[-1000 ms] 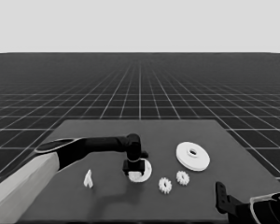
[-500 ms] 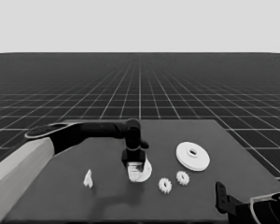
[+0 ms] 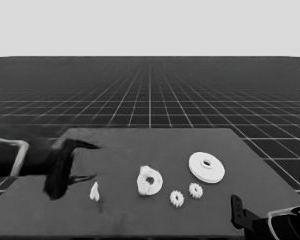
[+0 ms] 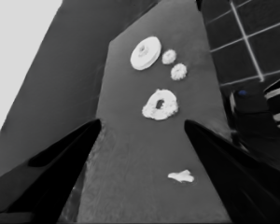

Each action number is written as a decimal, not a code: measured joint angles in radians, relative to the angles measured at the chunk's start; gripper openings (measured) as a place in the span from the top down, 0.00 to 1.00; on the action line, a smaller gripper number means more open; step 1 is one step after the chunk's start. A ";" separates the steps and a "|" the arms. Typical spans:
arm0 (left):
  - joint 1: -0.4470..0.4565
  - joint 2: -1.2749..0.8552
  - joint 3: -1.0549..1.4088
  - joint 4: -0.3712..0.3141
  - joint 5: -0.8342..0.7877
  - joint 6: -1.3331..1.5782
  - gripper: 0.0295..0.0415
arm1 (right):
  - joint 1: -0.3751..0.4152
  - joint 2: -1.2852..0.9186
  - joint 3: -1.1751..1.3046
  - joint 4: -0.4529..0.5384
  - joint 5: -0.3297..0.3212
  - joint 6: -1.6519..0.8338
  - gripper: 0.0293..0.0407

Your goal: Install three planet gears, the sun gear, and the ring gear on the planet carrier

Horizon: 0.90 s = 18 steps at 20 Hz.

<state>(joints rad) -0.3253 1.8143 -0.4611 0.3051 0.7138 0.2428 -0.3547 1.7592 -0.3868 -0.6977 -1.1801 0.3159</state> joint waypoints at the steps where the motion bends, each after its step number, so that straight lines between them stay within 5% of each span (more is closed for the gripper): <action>1: -0.007 -0.025 0.018 0.002 -0.015 0.044 0.25 | 0.000 0.000 0.000 0.000 0.000 0.000 0.19; 4: -0.015 -0.053 0.038 0.004 -0.033 0.095 0.25 | 0.000 0.000 0.000 0.000 0.000 0.000 0.19; 5: -0.016 -0.056 0.040 0.005 -0.035 0.100 0.25 | 0.233 0.247 -0.152 0.211 -0.262 0.477 0.10; 6: -0.016 -0.057 0.042 0.005 -0.036 0.104 0.25 | 0.310 0.425 -0.342 0.338 -0.321 0.736 0.12; 9: -0.017 -0.059 0.043 0.005 -0.037 0.107 0.25 | 0.340 0.589 -0.640 0.466 -0.331 0.928 0.19; 14: -0.017 -0.059 0.043 0.005 -0.037 0.108 0.25 | 0.341 0.630 -0.728 0.496 -0.331 0.958 0.19; 16: -0.017 -0.059 0.043 0.005 -0.037 0.108 0.25 | 0.192 0.657 -0.804 0.358 -0.276 0.926 0.19; 18: -0.017 -0.059 0.043 0.005 -0.037 0.108 0.25 | 0.143 0.673 -0.847 0.317 -0.251 0.909 0.19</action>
<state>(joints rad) -0.3422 1.7549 -0.4178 0.3101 0.6764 0.3508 -0.2120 2.4327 -1.2338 -0.3811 -1.4306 1.2247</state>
